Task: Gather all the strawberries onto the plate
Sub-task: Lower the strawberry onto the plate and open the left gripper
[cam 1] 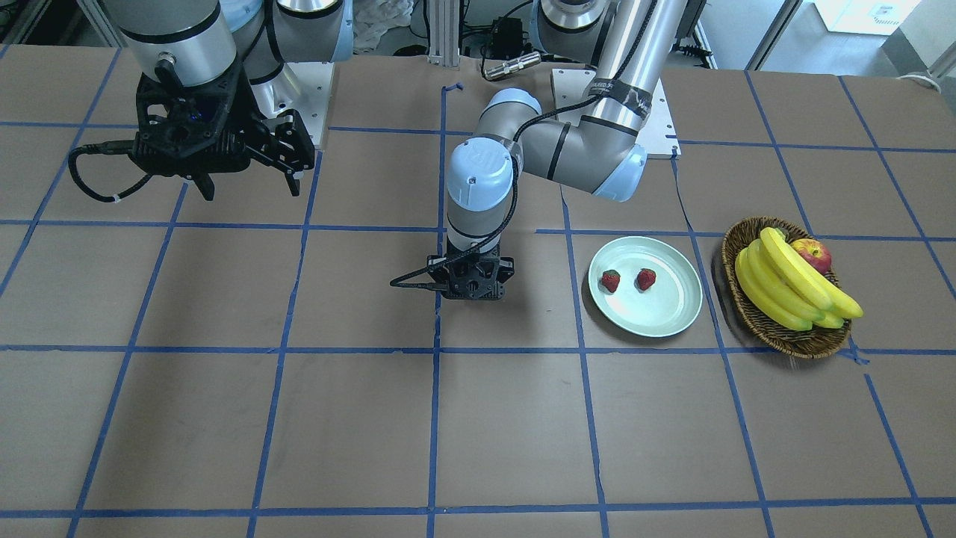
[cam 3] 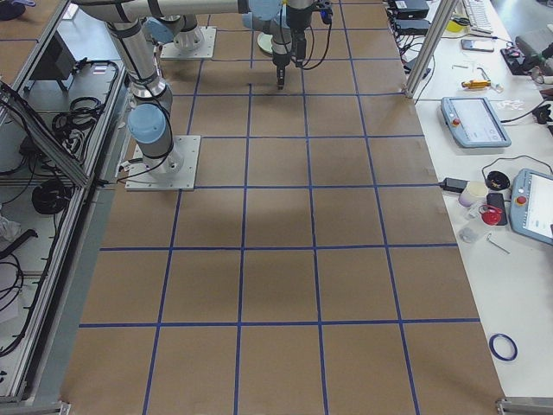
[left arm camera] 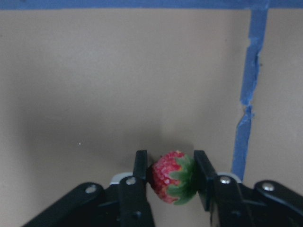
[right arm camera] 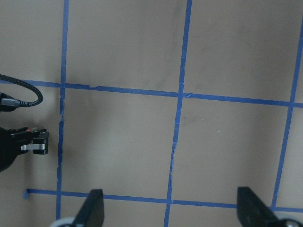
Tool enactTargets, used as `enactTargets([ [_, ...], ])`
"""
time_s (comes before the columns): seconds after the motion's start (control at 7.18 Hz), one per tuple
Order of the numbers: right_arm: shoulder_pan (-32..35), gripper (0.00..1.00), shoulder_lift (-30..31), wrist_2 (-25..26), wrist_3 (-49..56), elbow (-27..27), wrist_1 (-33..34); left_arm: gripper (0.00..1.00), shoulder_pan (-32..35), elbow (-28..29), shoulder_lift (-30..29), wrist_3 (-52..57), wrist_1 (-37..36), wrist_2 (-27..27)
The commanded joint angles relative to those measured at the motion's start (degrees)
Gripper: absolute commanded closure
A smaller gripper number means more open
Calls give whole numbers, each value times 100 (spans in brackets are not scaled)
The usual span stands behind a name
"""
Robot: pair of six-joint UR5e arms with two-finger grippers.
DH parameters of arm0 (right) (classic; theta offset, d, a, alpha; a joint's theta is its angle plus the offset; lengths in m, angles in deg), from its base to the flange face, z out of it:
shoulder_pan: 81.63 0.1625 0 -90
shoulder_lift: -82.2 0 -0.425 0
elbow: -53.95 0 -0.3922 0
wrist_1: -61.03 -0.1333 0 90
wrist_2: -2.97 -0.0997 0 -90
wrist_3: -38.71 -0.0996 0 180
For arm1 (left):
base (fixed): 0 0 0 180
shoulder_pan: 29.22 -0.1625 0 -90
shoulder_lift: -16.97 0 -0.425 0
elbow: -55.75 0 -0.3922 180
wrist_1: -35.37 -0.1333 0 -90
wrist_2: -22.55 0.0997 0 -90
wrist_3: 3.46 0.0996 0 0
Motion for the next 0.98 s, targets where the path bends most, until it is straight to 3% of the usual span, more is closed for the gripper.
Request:
enactTargets([
  [0.0,0,0,0,0,2,-1,1,100,-469,1,287,604,459,460],
  [0.14,0,0,0,0,2,-1,1,100,-795,-86,507,1094,785,602],
  [0.84,0,0,-9,0,-6,-1,1,94,-3096,-1062,1247,4064,770,929],
])
